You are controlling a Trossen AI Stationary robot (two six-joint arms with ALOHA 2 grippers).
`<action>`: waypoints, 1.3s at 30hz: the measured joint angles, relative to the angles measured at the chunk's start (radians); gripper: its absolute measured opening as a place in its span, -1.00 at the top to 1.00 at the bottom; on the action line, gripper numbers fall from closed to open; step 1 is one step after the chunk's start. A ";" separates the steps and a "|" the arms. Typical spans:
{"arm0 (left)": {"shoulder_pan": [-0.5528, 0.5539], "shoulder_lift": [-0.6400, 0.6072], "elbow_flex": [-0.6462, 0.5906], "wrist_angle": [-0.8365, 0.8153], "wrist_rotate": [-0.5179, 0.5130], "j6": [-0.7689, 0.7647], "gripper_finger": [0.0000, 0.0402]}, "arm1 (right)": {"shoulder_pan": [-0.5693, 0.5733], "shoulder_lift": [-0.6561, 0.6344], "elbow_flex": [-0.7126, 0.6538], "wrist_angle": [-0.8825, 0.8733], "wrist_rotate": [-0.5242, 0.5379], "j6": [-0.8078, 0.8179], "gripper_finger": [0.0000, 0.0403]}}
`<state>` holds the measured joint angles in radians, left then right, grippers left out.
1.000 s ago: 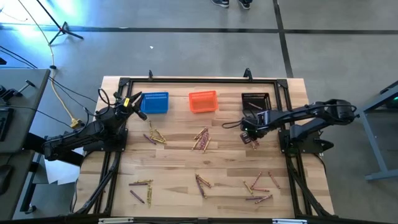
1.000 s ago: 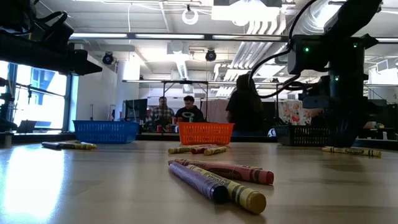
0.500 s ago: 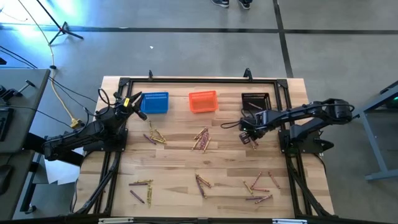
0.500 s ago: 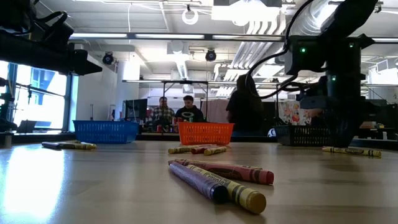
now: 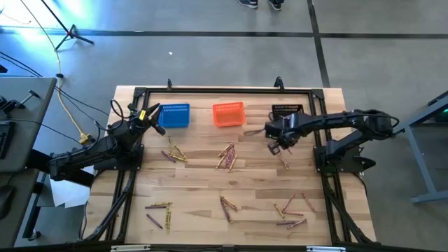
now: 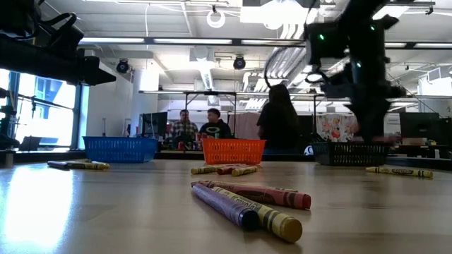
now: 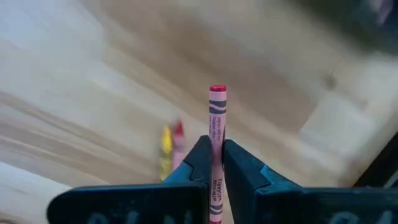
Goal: Sort crayons
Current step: Put the red crayon into the black bin
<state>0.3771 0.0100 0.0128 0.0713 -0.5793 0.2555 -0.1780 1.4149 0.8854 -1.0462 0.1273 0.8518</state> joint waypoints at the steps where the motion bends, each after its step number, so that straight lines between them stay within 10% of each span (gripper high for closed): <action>1: 0.000 0.000 0.000 0.000 0.000 0.000 0.70 | -0.009 0.000 0.031 -0.025 0.023 -0.020 0.93; 16: 0.000 0.000 0.000 0.000 0.000 0.000 0.70 | -0.378 -0.002 0.170 -0.004 0.255 -0.234 0.93; 32: 0.000 0.000 0.000 0.000 0.000 0.000 0.70 | -0.539 -0.002 0.100 0.142 0.179 -0.286 0.66; 39: 0.000 0.000 0.000 0.000 0.000 0.000 0.70 | -0.544 -0.002 0.100 0.106 -0.029 -0.325 0.53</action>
<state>0.3771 0.0097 0.0124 0.0712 -0.5793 0.2551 -0.7219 1.4132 0.9852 -0.9400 0.0978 0.5267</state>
